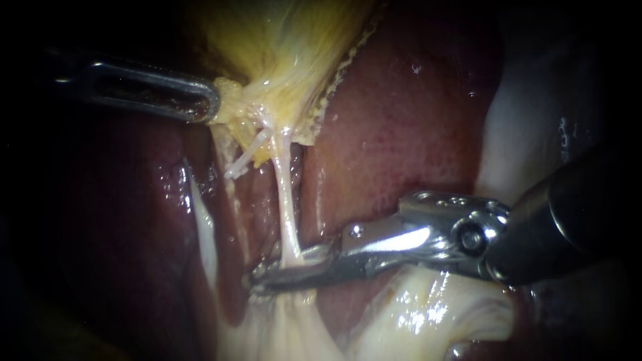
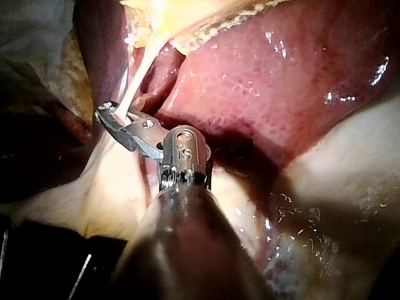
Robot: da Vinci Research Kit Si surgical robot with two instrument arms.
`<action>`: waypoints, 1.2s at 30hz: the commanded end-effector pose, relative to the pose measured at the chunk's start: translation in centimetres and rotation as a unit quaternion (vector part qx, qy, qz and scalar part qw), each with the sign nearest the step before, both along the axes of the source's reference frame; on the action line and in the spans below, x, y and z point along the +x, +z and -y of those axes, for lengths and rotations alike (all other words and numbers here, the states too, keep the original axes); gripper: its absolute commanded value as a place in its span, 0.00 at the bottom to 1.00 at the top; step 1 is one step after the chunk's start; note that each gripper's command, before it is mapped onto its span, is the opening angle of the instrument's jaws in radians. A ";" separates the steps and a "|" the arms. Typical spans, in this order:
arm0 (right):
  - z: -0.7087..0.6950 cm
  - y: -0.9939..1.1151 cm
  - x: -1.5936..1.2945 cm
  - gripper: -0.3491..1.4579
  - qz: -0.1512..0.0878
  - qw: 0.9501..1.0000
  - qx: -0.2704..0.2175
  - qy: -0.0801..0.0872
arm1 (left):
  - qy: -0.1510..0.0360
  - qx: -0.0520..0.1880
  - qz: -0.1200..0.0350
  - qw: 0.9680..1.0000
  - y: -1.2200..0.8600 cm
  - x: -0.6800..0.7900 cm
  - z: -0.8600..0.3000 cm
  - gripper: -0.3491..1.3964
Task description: Going back first clip right tube
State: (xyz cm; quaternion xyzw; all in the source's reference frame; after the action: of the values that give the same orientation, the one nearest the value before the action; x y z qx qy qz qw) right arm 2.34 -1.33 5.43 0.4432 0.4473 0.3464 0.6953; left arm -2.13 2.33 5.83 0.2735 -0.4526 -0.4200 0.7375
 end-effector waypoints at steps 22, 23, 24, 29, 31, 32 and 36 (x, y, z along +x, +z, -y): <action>-0.23 0.20 -0.54 0.47 -0.031 0.947 -0.318 -0.032 | 0.001 0.000 0.000 1.000 0.01 0.03 0.01 0.00; -0.25 0.14 -0.60 0.47 -0.029 0.943 -0.329 -0.038 | 0.001 0.000 0.000 1.000 0.01 0.03 0.01 0.00; -0.27 0.08 -0.65 0.47 -0.024 0.939 -0.339 -0.044 | 0.001 0.000 0.000 1.000 0.01 0.03 0.01 0.00; -0.37 -0.22 -0.92 0.47 -0.001 0.924 -0.377 -0.067 | 0.001 0.000 0.000 1.000 0.01 0.04 0.01 0.00; -0.40 -0.29 -0.99 0.47 0.004 0.922 -0.383 -0.064 | 0.001 0.000 0.000 1.000 0.01 0.03 0.01 0.00; -0.41 -0.32 -1.01 0.47 0.006 0.920 -0.387 -0.063 | 0.001 0.000 0.000 1.000 0.01 0.03 0.01 0.00; -0.47 -0.39 -1.08 0.47 0.014 0.919 -0.391 -0.057 | 0.001 0.000 0.000 1.000 0.01 0.03 0.01 0.00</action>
State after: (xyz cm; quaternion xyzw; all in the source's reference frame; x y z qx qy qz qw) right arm 1.24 -0.86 5.02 0.1546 0.5110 0.1092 0.8385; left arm -2.09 2.32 5.84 0.2738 -0.4529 -0.4191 0.7377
